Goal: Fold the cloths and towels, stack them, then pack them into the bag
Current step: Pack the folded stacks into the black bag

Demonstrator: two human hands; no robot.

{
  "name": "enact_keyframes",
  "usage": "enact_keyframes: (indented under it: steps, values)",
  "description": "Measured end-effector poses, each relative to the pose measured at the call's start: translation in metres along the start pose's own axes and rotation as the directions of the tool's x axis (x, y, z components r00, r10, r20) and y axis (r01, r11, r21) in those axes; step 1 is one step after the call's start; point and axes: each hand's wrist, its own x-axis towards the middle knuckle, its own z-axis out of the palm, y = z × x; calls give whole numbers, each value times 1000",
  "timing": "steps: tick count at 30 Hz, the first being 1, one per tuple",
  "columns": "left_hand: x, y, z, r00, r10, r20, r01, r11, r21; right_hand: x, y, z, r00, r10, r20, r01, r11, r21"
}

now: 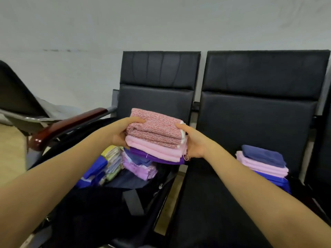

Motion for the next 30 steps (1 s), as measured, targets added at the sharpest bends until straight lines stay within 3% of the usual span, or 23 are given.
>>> enact_keyframes:
  steps: [7, 10, 16, 22, 25, 27, 30]
  values:
    - [9, -37, -95, 986, -77, -145, 75, 997, -15, 64, 53, 85, 994, 110, 21, -109, 994, -30]
    - [27, -62, -112, 984, -111, -139, 109, 994, -17, 90, 84, 97, 982, 183, -38, -182, 983, 13]
    - [85, -115, -130, 935, -342, -89, 345, 938, 25, 123, 130, 91, 925, 359, -126, -342, 929, 140]
    - [106, -133, -121, 936, -331, -121, 343, 933, 104, 163, 157, 99, 924, 303, -232, -276, 951, 141]
    - [112, -136, -119, 933, -302, -197, 342, 916, 212, 169, 154, 97, 918, 303, -255, -293, 953, 75]
    - [104, -128, -110, 902, -320, -291, 414, 834, 365, 170, 155, 96, 919, 305, -251, -295, 952, 79]
    - [92, -123, -105, 878, -359, -318, 478, 706, 522, 161, 156, 97, 928, 298, -226, -283, 954, 97]
